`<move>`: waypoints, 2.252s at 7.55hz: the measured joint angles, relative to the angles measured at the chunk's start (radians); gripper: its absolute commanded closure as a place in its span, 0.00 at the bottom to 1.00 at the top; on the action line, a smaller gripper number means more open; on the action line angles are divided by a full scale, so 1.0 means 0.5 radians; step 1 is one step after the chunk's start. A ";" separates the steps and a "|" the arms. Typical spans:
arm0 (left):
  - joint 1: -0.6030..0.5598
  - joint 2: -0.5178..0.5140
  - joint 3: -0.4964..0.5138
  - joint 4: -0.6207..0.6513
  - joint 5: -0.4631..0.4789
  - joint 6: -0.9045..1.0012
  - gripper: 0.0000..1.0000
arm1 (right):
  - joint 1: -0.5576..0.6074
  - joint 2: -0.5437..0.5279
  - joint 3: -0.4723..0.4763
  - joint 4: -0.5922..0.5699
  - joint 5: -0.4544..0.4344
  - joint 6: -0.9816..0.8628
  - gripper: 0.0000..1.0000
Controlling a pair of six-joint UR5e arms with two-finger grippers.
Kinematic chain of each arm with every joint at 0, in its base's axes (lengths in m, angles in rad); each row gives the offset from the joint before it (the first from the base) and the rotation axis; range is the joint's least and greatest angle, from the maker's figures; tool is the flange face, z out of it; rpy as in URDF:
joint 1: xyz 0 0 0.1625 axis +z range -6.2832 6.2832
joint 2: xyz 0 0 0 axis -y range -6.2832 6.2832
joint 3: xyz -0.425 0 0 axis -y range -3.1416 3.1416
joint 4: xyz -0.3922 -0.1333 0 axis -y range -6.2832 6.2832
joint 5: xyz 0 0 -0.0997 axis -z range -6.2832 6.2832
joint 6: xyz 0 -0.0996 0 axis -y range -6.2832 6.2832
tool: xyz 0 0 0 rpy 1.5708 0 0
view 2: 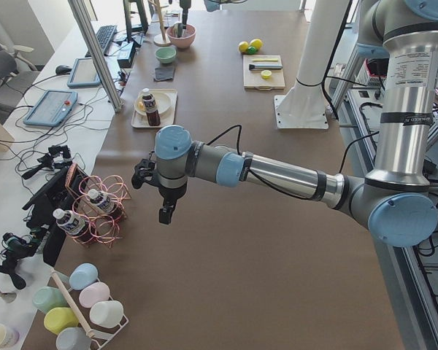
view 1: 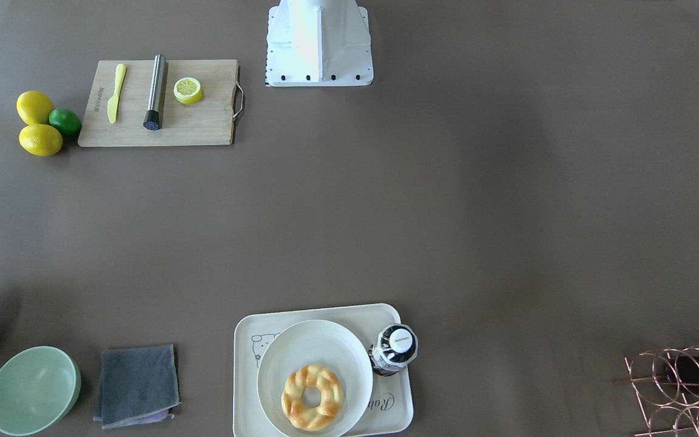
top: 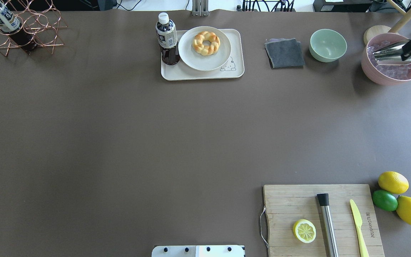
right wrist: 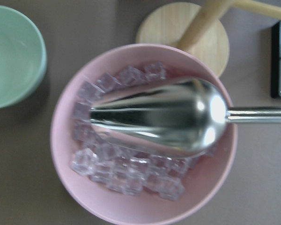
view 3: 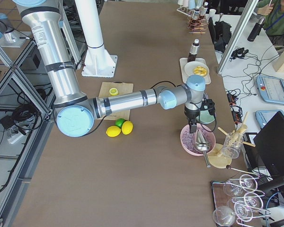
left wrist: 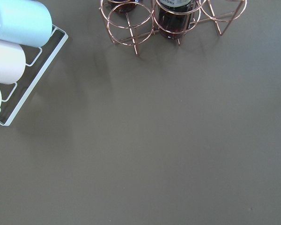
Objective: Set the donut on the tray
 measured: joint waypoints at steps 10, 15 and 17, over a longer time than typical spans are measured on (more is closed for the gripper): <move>-0.043 0.086 0.379 0.246 0.063 0.240 0.02 | 0.652 -0.547 -0.055 -0.068 0.069 -0.688 0.00; -0.057 0.105 0.301 0.249 0.141 0.244 0.02 | 0.686 -0.578 -0.053 -0.060 0.255 -0.664 0.00; -0.059 0.102 0.267 0.249 0.309 0.244 0.02 | 0.686 -0.584 -0.054 -0.057 0.257 -0.665 0.00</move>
